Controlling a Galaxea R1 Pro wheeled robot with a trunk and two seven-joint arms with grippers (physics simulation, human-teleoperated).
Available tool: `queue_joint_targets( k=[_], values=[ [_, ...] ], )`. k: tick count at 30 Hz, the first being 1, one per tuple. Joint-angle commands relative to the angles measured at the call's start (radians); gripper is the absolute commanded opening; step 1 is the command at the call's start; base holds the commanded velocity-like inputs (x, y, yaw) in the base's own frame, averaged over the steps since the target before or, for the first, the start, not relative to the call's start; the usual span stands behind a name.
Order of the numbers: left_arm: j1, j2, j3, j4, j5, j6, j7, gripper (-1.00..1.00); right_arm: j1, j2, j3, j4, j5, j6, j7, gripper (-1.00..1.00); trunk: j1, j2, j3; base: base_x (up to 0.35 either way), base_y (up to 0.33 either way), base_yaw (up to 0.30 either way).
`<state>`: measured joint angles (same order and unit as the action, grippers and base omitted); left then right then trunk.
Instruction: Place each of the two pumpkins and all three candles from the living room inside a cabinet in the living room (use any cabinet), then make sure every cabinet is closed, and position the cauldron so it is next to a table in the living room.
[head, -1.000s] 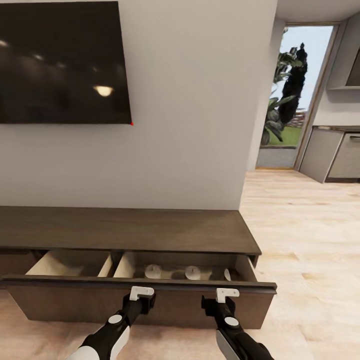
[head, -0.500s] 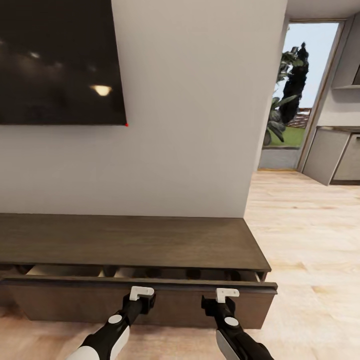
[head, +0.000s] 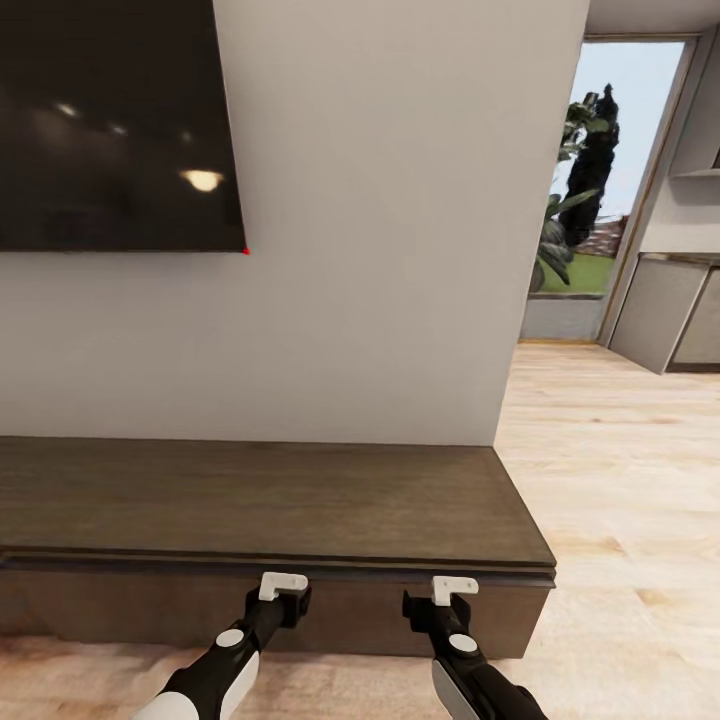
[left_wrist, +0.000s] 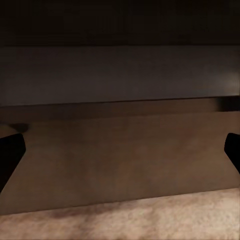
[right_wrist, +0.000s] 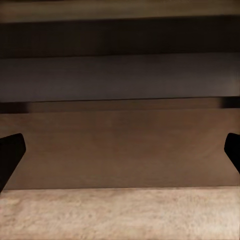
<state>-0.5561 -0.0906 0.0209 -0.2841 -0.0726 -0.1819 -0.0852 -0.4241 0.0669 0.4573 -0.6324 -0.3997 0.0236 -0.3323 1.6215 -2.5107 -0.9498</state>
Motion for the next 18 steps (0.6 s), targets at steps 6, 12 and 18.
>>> queue_joint_targets(
  k=[6,12,18],
  values=[
    [-0.001,0.000,0.002,0.000,-0.006,-0.004,-0.001,1.00,-0.001,-0.001,0.006,-0.001,-0.007,0.002,-0.008,1.00,0.000,0.000,-0.001,0.006,0.000,0.000],
    [-0.001,0.000,0.002,0.000,-0.006,-0.004,-0.001,1.00,-0.001,-0.001,0.007,-0.002,-0.007,0.002,-0.008,1.00,0.000,0.000,-0.001,-0.011,0.000,0.000],
    [-0.001,0.000,0.002,0.000,-0.006,-0.004,-0.001,1.00,-0.001,-0.001,0.007,-0.003,-0.007,0.002,-0.008,1.00,0.000,0.000,-0.001,-0.229,0.000,0.000]
  ],
)
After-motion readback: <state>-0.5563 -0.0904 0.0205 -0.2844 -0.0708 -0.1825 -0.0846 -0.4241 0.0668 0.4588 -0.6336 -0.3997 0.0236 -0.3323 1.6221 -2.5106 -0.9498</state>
